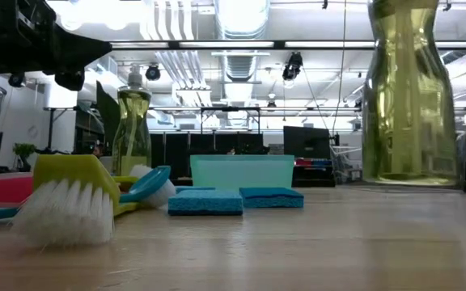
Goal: Pick & Place Kitchen Sink Supplies
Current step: Put the yellow soap dispenser into the top transparent bin
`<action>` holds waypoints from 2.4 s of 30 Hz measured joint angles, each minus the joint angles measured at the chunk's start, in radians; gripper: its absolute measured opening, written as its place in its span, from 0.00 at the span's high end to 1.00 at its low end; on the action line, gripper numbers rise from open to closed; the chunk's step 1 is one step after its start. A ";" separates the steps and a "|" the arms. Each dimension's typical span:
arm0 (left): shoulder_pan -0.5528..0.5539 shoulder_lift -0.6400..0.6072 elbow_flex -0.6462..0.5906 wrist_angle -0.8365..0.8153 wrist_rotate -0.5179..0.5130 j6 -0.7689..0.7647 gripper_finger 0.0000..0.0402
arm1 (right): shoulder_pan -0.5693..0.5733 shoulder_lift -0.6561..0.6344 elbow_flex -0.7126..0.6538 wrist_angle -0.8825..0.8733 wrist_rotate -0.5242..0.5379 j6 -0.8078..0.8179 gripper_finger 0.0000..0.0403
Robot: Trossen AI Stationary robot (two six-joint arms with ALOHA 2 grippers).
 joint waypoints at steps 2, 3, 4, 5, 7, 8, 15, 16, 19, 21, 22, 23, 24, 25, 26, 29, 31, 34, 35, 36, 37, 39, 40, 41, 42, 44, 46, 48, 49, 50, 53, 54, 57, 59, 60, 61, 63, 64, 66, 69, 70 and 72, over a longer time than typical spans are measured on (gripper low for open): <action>0.000 0.000 0.000 0.000 0.000 0.000 0.99 | -0.017 -0.002 0.020 0.001 0.004 -0.011 0.73; 0.000 0.000 0.000 0.000 0.000 0.000 0.99 | -0.027 -0.002 0.033 0.003 0.005 -0.018 0.73; 0.000 0.000 0.000 0.000 0.000 0.000 0.99 | -0.038 -0.002 0.045 0.004 0.009 -0.024 0.73; 0.000 0.000 0.000 0.000 0.000 0.000 0.99 | -0.050 -0.002 0.058 0.004 0.015 -0.028 0.73; 0.000 0.000 0.000 0.000 0.000 0.000 0.99 | -0.082 -0.002 0.082 0.003 0.025 -0.041 0.73; 0.000 0.000 0.000 0.000 0.000 0.000 0.99 | -0.099 -0.002 0.094 0.004 0.028 -0.047 0.73; 0.000 0.000 0.000 0.000 0.000 0.000 0.99 | -0.235 -0.004 0.157 0.003 0.052 -0.131 0.73; 0.000 0.000 0.000 0.000 0.000 0.000 0.99 | -0.256 -0.005 0.164 0.003 0.052 -0.147 0.73; 0.000 0.000 0.000 0.000 0.000 0.000 0.99 | -0.326 -0.013 0.185 0.004 0.047 -0.182 0.73; 0.000 0.000 0.000 0.000 0.000 0.000 0.99 | -0.377 -0.017 0.197 0.003 0.049 -0.200 0.73; 0.000 0.000 0.000 0.000 0.000 0.000 0.99 | -0.404 -0.020 0.201 0.003 0.053 -0.211 0.73; 0.000 0.000 0.000 0.000 0.000 0.000 0.99 | -0.429 -0.023 0.205 0.003 0.058 -0.224 0.73; 0.000 0.000 0.000 0.000 0.000 0.000 0.99 | -0.456 -0.024 0.208 0.004 0.068 -0.235 0.73; 0.000 0.000 0.000 0.000 0.000 0.000 0.99 | -0.482 -0.028 0.209 0.004 0.079 -0.245 0.73; 0.000 0.000 0.000 0.000 0.000 0.000 0.99 | -0.509 -0.031 0.209 0.004 0.089 -0.256 0.73; 0.000 0.000 0.000 0.000 0.000 0.000 0.99 | -0.593 -0.044 0.207 0.003 0.102 -0.293 0.73; 0.000 0.000 0.000 0.000 0.000 0.000 0.99 | -0.651 -0.051 0.207 0.002 0.104 -0.315 0.73; 0.000 0.000 0.000 0.000 0.000 0.000 0.99 | -0.735 -0.067 0.207 0.003 0.103 -0.351 0.73; 0.000 0.000 0.000 0.000 0.000 0.000 0.99 | -0.764 -0.074 0.208 0.003 0.103 -0.358 0.73; 0.000 0.000 0.000 0.000 0.000 0.000 0.99 | -0.790 -0.081 0.208 0.003 0.103 -0.364 0.73; 0.000 0.000 0.000 0.000 0.000 0.000 0.99 | -0.815 -0.088 0.208 0.003 0.104 -0.369 0.73; 0.000 0.000 0.000 0.000 0.000 0.000 0.99 | -0.864 -0.103 0.207 0.003 0.106 -0.388 0.73; 0.000 0.000 0.000 0.000 0.000 0.000 0.99 | -0.886 -0.110 0.207 0.003 0.106 -0.397 0.73; 0.000 0.000 0.000 0.000 0.000 0.000 0.99 | -0.907 -0.117 0.207 0.003 0.107 -0.407 0.73; 0.000 0.000 0.000 0.000 0.000 0.000 0.99 | -0.927 -0.123 0.207 0.003 0.106 -0.415 0.73; 0.000 0.000 0.000 0.000 0.000 0.000 0.99 | -0.965 -0.137 0.207 0.003 0.106 -0.423 0.73; 0.000 0.000 0.000 0.000 0.000 0.000 0.99 | -1.002 -0.151 0.207 0.003 0.107 -0.438 0.73; 0.000 0.000 0.000 0.000 0.000 0.000 0.99 | -1.035 -0.163 0.207 0.003 0.114 -0.443 0.73; 0.000 0.000 0.000 0.000 0.000 0.000 0.99 | -1.050 -0.169 0.206 0.003 0.119 -0.446 0.73; 0.000 0.000 0.000 0.000 0.000 0.000 0.99 | -1.065 -0.174 0.204 0.004 0.123 -0.452 0.73; 0.000 0.000 0.000 0.000 0.000 0.000 0.99 | -1.103 -0.192 0.197 0.004 0.129 -0.464 0.73; 0.000 0.000 0.000 0.000 0.000 0.000 0.99 | -1.114 -0.200 0.192 0.004 0.129 -0.464 0.73; 0.000 0.000 0.000 0.000 0.000 0.000 0.99 | -1.141 -0.226 0.155 0.008 0.128 -0.463 0.73; 0.000 0.000 0.000 0.000 0.000 0.000 0.99 | -1.153 -0.242 0.117 0.006 0.128 -0.464 0.73; 0.000 0.000 0.000 0.000 0.000 0.000 0.99 | -1.159 -0.250 0.096 0.005 0.128 -0.463 0.73; 0.000 0.000 0.000 0.000 0.000 0.000 0.99 | -1.163 -0.257 0.075 0.004 0.127 -0.461 0.73; 0.000 0.000 0.000 0.000 0.000 0.000 0.99 | -1.173 -0.271 0.034 0.003 0.125 -0.461 0.73; 0.000 0.000 0.000 0.000 0.000 0.000 0.99 | -1.178 -0.279 0.013 0.003 0.125 -0.464 0.73; 0.000 0.000 0.000 0.000 0.000 0.000 0.99 | -1.188 -0.293 -0.029 0.007 0.124 -0.464 0.73; 0.000 0.000 0.000 0.000 0.000 0.000 0.99 | -1.201 -0.307 -0.089 0.006 0.111 -0.468 0.73; 0.000 0.000 0.000 0.000 0.000 0.000 0.99 | -1.208 -0.310 -0.108 0.006 0.101 -0.468 0.73; 0.000 0.000 0.000 0.000 0.000 0.000 0.99 | -1.219 -0.315 -0.144 0.005 0.085 -0.472 0.73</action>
